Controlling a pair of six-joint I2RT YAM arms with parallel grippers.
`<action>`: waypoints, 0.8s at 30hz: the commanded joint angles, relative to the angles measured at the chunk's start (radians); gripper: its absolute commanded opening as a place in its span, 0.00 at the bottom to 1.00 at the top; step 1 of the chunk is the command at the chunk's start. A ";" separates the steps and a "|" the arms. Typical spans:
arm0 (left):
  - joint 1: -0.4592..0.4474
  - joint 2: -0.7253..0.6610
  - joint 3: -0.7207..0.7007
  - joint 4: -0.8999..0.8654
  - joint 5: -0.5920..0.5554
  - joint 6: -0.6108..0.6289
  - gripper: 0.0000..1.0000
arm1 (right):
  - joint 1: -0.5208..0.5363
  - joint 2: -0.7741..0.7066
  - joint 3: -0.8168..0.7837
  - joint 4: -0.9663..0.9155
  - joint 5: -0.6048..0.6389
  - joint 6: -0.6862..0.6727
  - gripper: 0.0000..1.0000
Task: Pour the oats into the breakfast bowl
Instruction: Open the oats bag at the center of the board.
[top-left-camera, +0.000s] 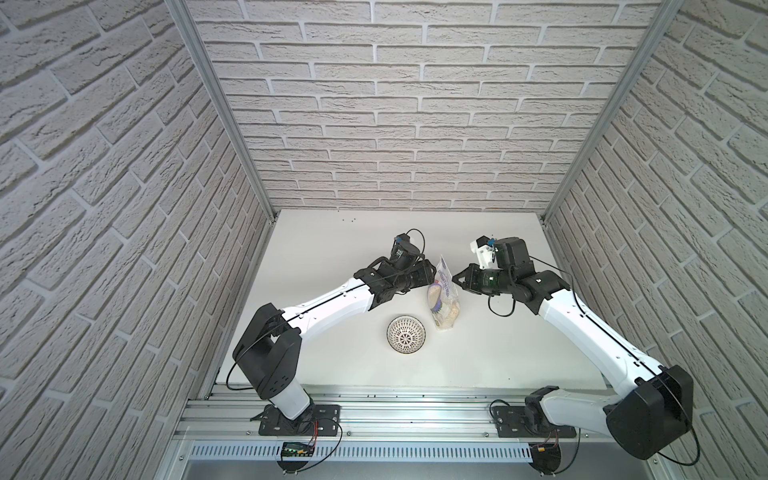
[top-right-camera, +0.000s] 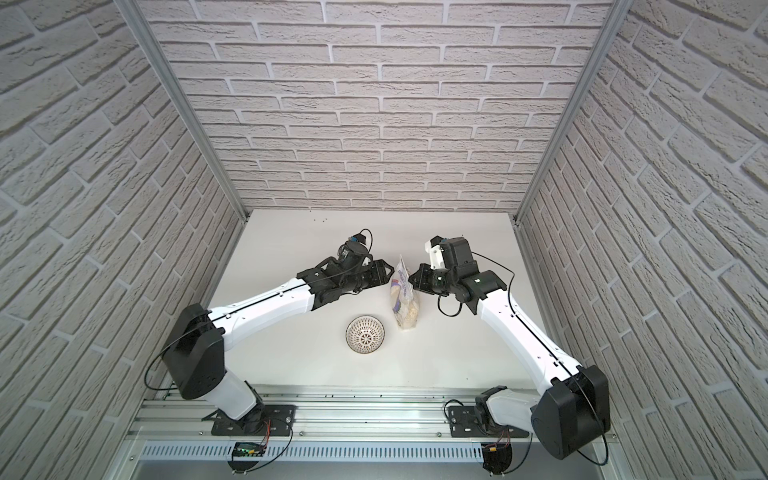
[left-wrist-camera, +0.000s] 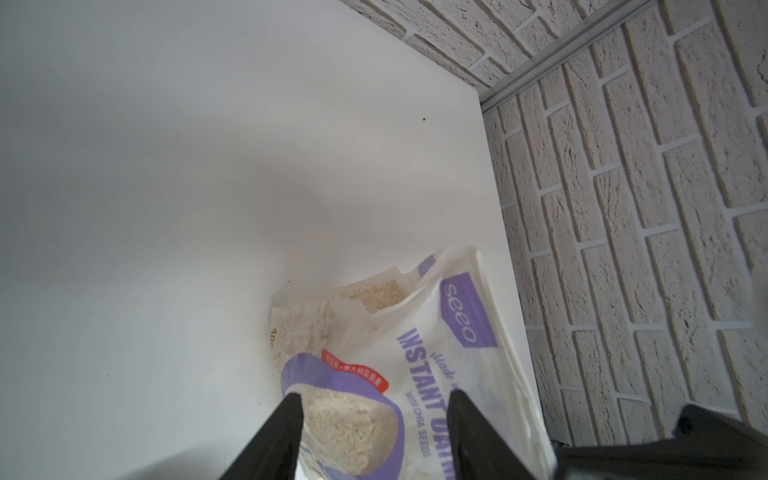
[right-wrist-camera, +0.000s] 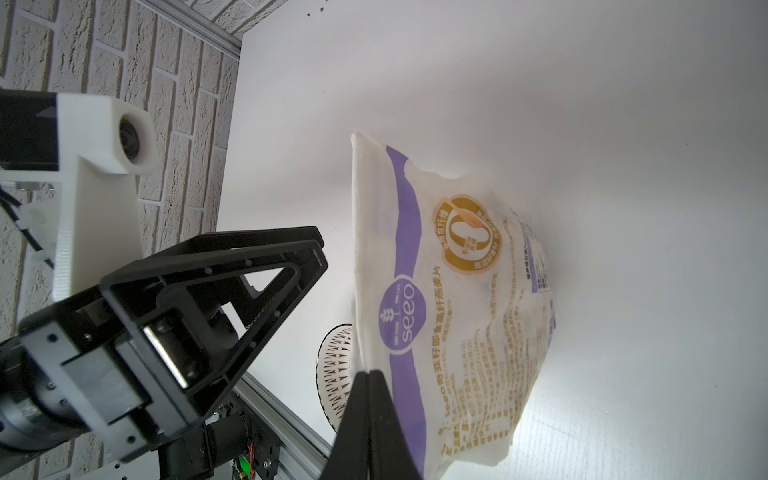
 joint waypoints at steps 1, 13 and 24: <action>-0.011 -0.040 0.035 0.088 0.045 0.021 0.59 | -0.004 0.015 -0.025 0.008 0.027 0.002 0.03; -0.042 0.022 0.107 0.082 0.128 0.058 0.44 | -0.004 0.007 -0.032 0.014 0.032 0.004 0.04; -0.046 0.060 0.134 0.016 0.152 0.057 0.32 | -0.004 0.018 -0.034 0.021 0.032 0.009 0.04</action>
